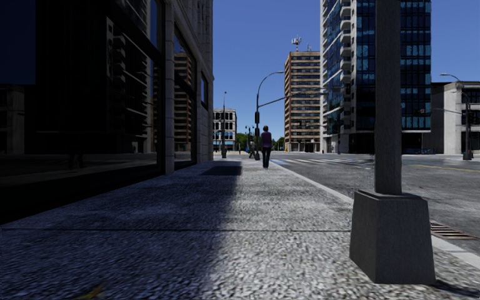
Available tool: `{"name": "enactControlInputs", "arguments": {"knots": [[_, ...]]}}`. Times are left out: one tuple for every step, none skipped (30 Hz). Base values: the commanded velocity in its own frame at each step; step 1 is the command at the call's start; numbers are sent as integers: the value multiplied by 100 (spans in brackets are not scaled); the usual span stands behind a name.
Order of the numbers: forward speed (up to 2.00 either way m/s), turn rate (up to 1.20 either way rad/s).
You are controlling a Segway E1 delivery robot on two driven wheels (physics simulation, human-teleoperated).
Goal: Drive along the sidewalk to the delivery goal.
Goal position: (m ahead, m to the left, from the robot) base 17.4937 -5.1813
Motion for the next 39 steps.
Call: {"name": "enactControlInputs", "arguments": {"knots": [[200, 0], [200, 0], [200, 0], [200, 0], [200, 0], [200, 0], [200, 0], [200, 0], [200, 0], [200, 0], [200, 0], [200, 0], [200, 0], [200, 0], [200, 0], [200, 0], [200, 0], [200, 0], [200, 0], [200, 0], [200, 0], [200, 0], [200, 0], [200, 0], [200, 0], [200, 0], [200, 0], [200, 0], [200, 0], [200, 0], [200, 0], [200, 0], [200, 0], [200, 0], [200, 0], [200, 0], [200, 0], [200, 2], [200, 6]]}}
